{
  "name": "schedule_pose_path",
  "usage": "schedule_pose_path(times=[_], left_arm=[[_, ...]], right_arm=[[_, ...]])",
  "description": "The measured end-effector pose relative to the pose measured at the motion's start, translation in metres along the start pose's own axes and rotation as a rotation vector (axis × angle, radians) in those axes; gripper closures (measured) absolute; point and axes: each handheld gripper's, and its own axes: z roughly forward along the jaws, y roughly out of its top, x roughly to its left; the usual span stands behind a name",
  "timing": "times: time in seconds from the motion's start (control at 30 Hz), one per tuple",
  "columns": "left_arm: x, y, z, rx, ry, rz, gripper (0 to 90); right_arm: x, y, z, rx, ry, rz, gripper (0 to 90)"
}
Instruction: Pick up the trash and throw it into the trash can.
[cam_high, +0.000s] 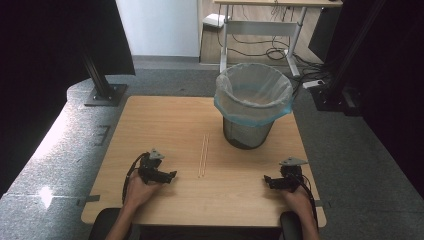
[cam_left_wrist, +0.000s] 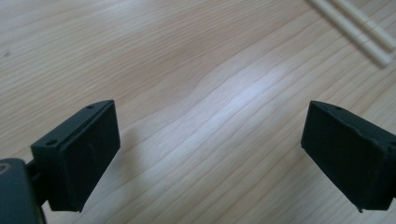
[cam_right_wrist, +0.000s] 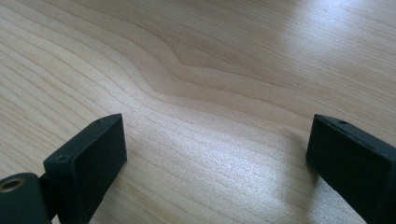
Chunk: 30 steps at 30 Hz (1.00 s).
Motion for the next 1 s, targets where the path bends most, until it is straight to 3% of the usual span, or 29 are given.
schedule_pose_path(times=[0.3, 0.63, 0.87, 1.0], left_arm=[[-0.020, 0.018, 0.012, -0.018, -0.037, 0.024, 6.5], [-0.033, 0.040, 0.024, -0.039, -0.067, 0.043, 8.3], [-0.046, 0.052, 0.038, -0.026, -0.089, 0.065, 10.3], [-0.050, 0.054, 0.046, -0.010, -0.080, 0.073, 13.4]], right_arm=[[0.000, 0.000, 0.000, 0.000, 0.000, 0.001, 4.4], [0.000, 0.000, 0.000, 0.001, 0.002, -0.001, 4.0], [0.000, 0.000, 0.000, 0.001, 0.004, -0.003, 3.7], [0.000, 0.000, 0.000, 0.001, 0.005, -0.004, 3.7]])
